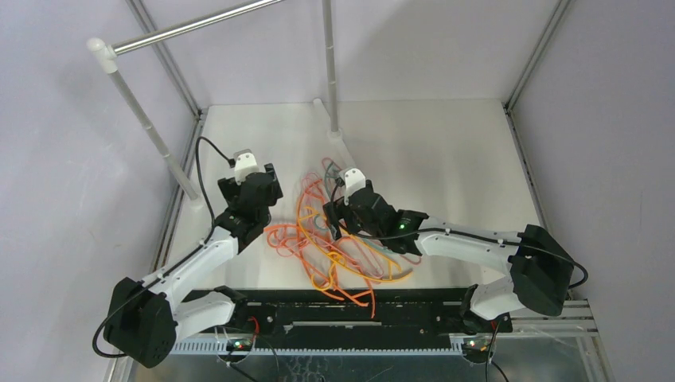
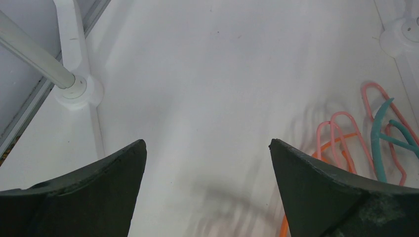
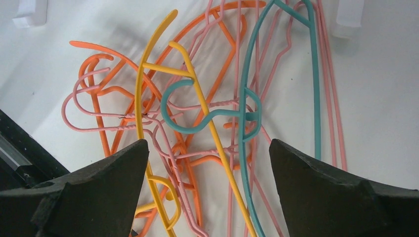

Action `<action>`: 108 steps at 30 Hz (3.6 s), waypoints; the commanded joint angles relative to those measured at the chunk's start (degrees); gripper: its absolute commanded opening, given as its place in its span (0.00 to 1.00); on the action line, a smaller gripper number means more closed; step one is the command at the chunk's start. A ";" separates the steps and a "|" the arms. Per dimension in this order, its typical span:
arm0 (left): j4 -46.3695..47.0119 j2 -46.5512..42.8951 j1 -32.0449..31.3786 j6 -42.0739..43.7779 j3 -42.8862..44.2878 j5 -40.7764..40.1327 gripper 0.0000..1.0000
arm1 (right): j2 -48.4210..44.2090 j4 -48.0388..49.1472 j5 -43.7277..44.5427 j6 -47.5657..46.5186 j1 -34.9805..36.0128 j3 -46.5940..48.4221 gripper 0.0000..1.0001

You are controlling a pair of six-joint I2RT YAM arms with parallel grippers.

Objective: Organize the hangers

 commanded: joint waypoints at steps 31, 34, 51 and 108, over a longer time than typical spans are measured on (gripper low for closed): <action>0.63 -2.27 -0.26 -0.20 0.57 -1.01 1.00 | -3.59 -2.83 10.08 3.84 4.99 -9.98 0.58; 0.62 -2.19 -0.18 -0.03 0.58 -1.27 1.00 | -3.99 -2.94 9.37 3.32 3.36 -10.57 0.59; 0.84 -1.72 -0.22 -0.13 0.57 -2.61 0.99 | 0.07 0.48 0.15 2.68 -1.28 -13.22 0.51; 2.94 -9.46 -0.22 -4.48 -4.16 -5.55 1.00 | 26.60 15.57 -56.98 21.40 -21.50 57.41 0.00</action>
